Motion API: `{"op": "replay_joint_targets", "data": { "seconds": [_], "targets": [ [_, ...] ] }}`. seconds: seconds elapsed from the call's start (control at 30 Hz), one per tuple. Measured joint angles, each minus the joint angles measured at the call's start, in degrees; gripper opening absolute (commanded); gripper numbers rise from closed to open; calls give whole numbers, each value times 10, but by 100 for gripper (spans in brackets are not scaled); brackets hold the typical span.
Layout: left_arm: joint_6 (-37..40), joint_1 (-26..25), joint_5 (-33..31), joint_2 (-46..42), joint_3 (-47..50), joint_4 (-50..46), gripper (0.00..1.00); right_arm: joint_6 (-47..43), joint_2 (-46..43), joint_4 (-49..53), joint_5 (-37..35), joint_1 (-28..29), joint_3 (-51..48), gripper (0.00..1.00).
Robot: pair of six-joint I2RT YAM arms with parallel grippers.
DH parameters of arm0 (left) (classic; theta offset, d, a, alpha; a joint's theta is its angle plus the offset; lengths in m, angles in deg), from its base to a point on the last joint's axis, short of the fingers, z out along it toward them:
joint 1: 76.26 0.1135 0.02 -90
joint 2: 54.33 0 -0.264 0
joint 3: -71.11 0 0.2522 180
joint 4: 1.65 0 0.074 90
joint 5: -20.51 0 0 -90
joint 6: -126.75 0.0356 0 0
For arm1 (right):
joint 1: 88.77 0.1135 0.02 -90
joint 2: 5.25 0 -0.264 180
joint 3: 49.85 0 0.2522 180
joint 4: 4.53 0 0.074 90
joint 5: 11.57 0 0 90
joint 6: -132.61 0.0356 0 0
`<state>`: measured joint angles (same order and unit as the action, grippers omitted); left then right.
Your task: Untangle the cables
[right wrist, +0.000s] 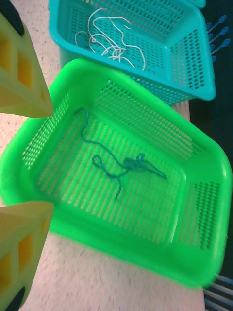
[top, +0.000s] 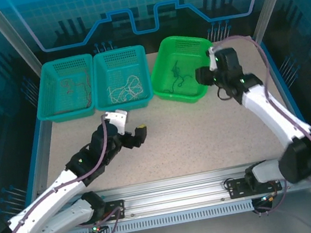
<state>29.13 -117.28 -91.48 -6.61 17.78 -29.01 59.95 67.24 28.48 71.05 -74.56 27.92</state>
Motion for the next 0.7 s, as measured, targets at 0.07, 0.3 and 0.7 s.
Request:
{"op": "replay_joint_targets", "data": {
  "seconds": [0.07,0.3,0.7],
  "targets": [
    [0,9,-30,-19,19,12,99,-10,-56,-27,-22,0,-70,54],
    [0,38,-87,-87,80,25,99,-38,-136,-132,-85,-22,-282,77],
    [0,57,-183,-133,150,30,99,-78,62,-344,-103,-94,-316,89]
  ]
}}
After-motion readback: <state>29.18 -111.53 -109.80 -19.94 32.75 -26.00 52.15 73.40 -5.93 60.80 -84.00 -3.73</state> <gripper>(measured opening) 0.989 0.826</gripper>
